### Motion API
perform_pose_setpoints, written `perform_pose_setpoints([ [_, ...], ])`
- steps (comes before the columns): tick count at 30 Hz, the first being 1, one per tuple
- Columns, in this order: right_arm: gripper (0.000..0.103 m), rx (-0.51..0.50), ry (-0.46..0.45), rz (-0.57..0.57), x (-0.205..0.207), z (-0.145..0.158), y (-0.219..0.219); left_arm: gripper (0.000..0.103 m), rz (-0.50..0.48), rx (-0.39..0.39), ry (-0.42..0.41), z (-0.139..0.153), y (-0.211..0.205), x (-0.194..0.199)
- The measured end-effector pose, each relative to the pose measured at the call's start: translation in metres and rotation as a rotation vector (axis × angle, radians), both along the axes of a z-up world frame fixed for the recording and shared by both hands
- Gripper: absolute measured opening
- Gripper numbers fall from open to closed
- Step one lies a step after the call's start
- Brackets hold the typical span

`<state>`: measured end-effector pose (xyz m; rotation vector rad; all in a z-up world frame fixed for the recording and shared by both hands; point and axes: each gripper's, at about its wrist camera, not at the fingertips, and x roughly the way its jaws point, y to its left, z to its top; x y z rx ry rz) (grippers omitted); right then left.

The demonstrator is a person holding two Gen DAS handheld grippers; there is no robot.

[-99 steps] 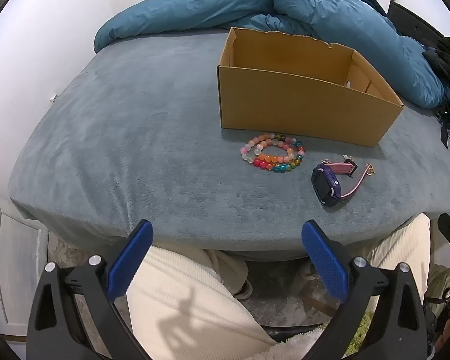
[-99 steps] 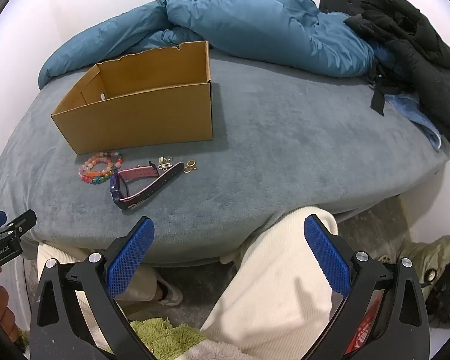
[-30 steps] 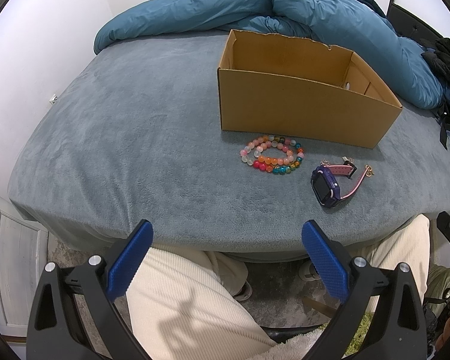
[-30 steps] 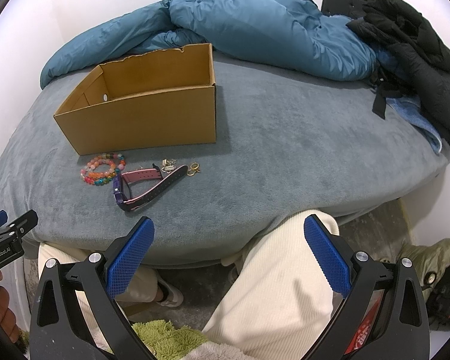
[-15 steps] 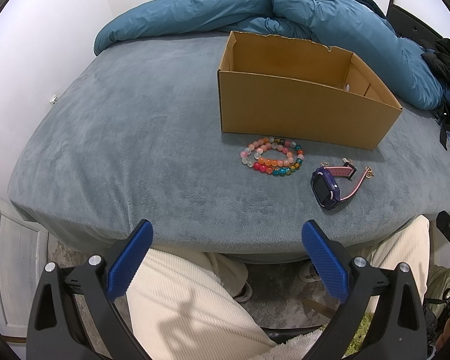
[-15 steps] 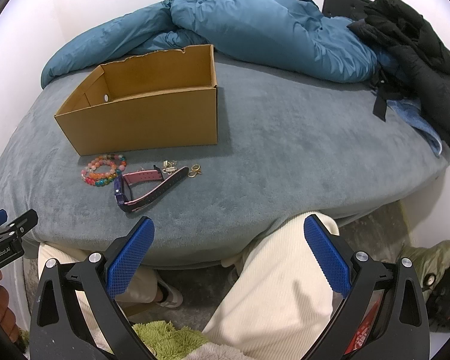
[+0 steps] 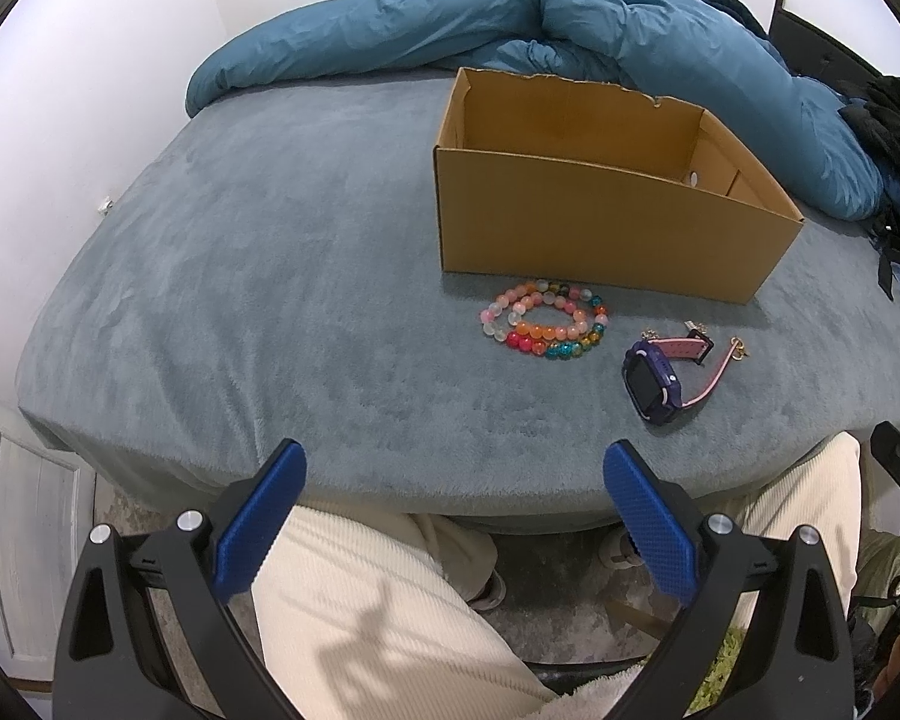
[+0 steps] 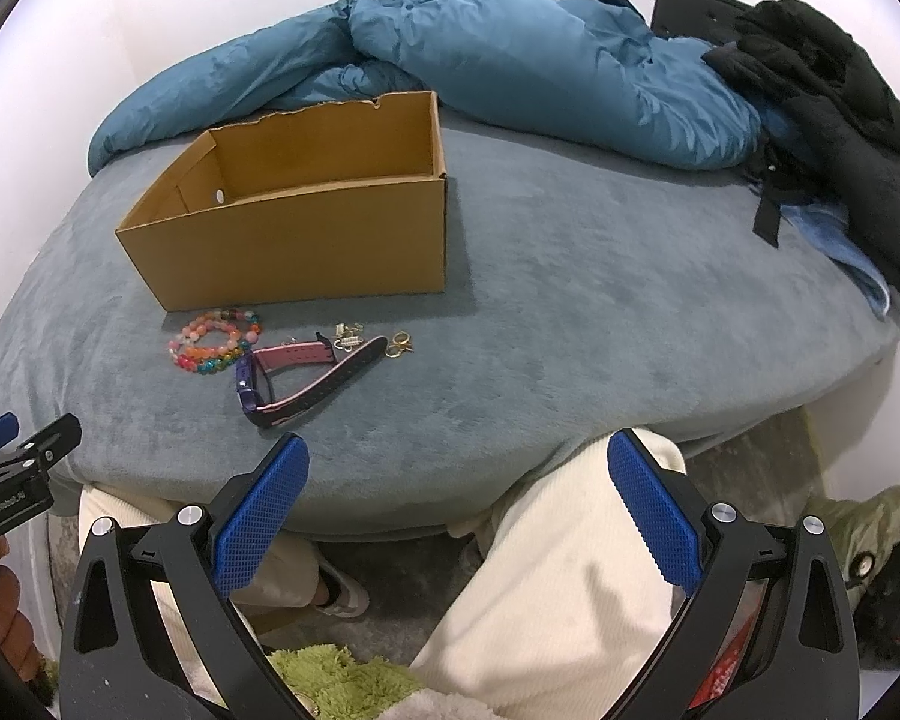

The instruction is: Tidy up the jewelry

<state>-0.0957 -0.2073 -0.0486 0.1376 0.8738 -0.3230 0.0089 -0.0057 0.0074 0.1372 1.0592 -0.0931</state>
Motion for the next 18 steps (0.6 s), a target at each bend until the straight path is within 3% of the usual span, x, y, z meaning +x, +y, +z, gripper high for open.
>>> perform_pose_setpoints([
  [10, 0.091, 0.037, -0.01, 0.069, 0.015, -0.012, 0.004, 0.097, -0.104, -0.019, -0.061, -0.01, -0.009, 0.006],
  [14, 0.085, 0.046, -0.028, 0.106, 0.024, -0.015, 0.005, 0.097, -0.2, -0.075, -0.064, -0.018, -0.015, 0.011],
  [18, 0.075, 0.01, -0.077, 0.206, 0.033, -0.018, 0.014, 0.097, -0.242, -0.185, -0.036, -0.024, -0.014, 0.017],
])
